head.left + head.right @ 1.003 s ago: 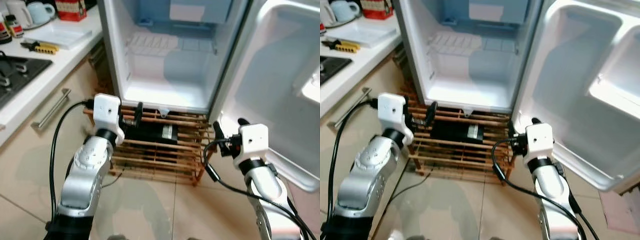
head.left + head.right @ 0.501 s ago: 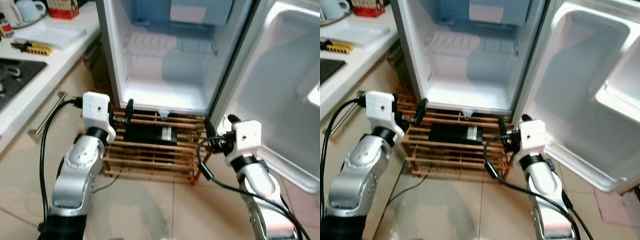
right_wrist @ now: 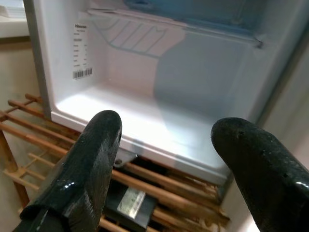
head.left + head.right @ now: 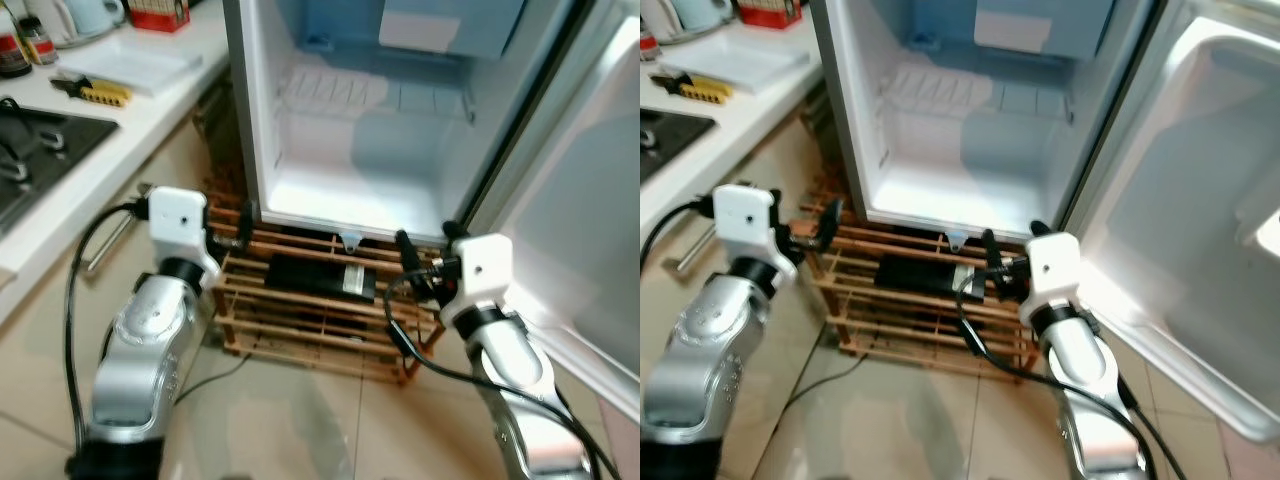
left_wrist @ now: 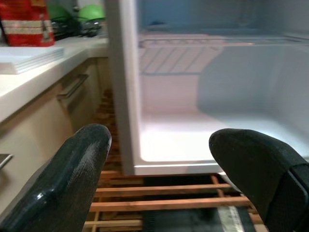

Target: Restocking fridge

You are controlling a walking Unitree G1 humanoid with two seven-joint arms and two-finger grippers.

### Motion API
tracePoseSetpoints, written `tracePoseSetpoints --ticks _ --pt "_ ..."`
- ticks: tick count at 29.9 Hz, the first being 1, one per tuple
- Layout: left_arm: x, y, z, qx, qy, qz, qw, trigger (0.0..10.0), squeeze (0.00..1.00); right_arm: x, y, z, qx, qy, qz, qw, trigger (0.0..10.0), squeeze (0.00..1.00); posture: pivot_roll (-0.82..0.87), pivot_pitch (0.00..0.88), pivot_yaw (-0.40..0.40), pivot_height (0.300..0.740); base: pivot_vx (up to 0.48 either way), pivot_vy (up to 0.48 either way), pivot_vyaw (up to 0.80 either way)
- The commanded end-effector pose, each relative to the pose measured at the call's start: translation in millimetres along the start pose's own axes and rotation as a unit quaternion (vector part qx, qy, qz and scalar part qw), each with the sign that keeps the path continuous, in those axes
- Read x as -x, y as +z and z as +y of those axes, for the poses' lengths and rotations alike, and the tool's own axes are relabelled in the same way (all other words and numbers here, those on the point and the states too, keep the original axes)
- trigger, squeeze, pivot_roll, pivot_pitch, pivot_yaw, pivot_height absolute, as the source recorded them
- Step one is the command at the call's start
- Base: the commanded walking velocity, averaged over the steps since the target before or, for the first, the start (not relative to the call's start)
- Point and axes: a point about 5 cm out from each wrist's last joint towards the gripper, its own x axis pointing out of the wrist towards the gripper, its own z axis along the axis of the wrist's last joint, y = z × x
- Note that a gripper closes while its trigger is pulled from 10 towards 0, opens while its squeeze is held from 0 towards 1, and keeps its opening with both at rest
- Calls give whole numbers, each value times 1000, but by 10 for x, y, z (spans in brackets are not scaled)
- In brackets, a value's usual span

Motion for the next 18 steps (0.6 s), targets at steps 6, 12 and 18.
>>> tracePoseSetpoints --ticks 6,12,18 --pt "-41 13 3 -5 -4 2 1000 10000 0 -1 14 9 -3 -6 -5 1000 10000 0 13 19 -32 740 0 0 0" --pt "-117 48 -24 2 -12 -7 1000 10000 0 15 28 -34 -9 -14 -6 1000 10000 0 5 12 -24 740 0 126 -413" --pt "-150 63 -28 -5 -15 -9 1000 10000 0 6 37 -50 -7 -18 -11 1000 10000 0 8 3 -24 740 0 477 -481"
